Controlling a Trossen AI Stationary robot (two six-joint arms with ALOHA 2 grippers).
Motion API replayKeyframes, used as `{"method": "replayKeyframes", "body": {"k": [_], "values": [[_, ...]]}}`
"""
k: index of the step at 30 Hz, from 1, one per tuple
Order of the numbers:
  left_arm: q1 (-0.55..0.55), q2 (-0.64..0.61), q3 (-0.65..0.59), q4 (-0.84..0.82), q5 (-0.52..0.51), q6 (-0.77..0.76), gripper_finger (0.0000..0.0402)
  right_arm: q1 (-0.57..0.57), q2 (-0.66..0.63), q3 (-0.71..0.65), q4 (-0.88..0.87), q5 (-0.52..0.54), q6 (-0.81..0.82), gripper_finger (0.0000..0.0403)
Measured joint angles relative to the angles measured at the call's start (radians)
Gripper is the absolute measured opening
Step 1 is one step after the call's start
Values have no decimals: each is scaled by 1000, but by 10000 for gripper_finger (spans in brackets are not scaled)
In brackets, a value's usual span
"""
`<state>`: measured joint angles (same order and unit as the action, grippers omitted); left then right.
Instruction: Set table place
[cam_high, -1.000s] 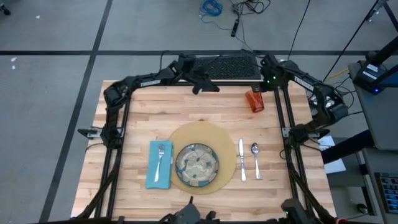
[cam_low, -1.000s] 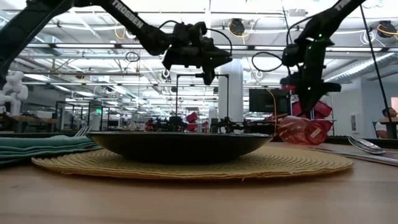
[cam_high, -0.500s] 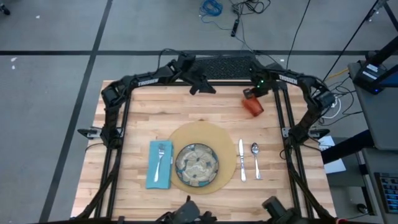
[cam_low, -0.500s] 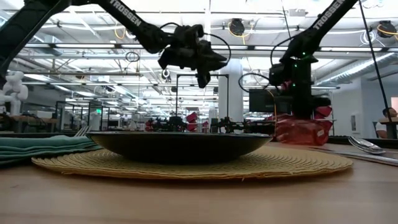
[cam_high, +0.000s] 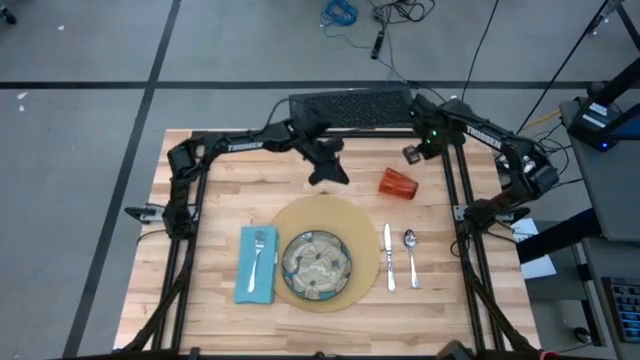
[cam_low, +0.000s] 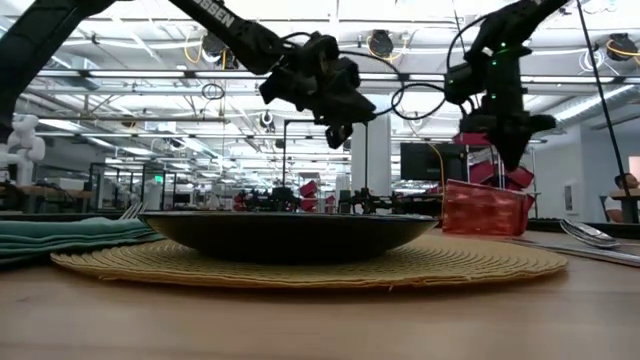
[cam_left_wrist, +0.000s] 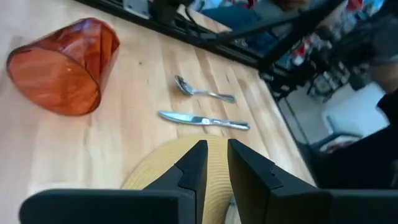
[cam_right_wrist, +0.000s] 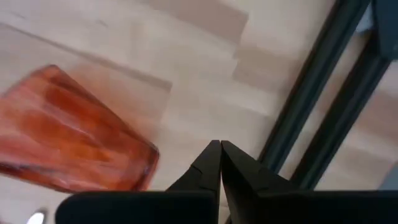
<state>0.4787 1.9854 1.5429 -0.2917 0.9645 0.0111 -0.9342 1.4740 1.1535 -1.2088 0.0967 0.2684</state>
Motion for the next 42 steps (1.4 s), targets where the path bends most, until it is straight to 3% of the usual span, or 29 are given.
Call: {"method": "replayKeyframes", "body": {"k": [8,11,16,19,22,26,30,34,42], "values": [[-82,0,-5,2,-41,52,47,105,-31,-232,47,-70,87,0],[-109,0,-20,4,-103,51,47,162,-36,-307,124,-90,131,0],[-161,0,-79,93,-198,27,47,278,-49,-383,247,-260,188,0],[-185,0,-109,119,-206,21,47,332,-49,-377,264,-287,207,0],[-207,0,-149,156,-253,-1,47,350,-51,-354,256,-273,210,0],[-220,0,-208,202,-417,-44,47,350,-79,-311,189,-176,199,0],[-229,9,-260,435,-408,-172,47,344,-138,-286,189,-129,192,0],[-264,10,-270,569,-377,-252,47,332,-192,-284,184,-129,182,0],[-278,45,-253,621,-568,-341,76,325,-239,-284,190,-128,173,0]]}}
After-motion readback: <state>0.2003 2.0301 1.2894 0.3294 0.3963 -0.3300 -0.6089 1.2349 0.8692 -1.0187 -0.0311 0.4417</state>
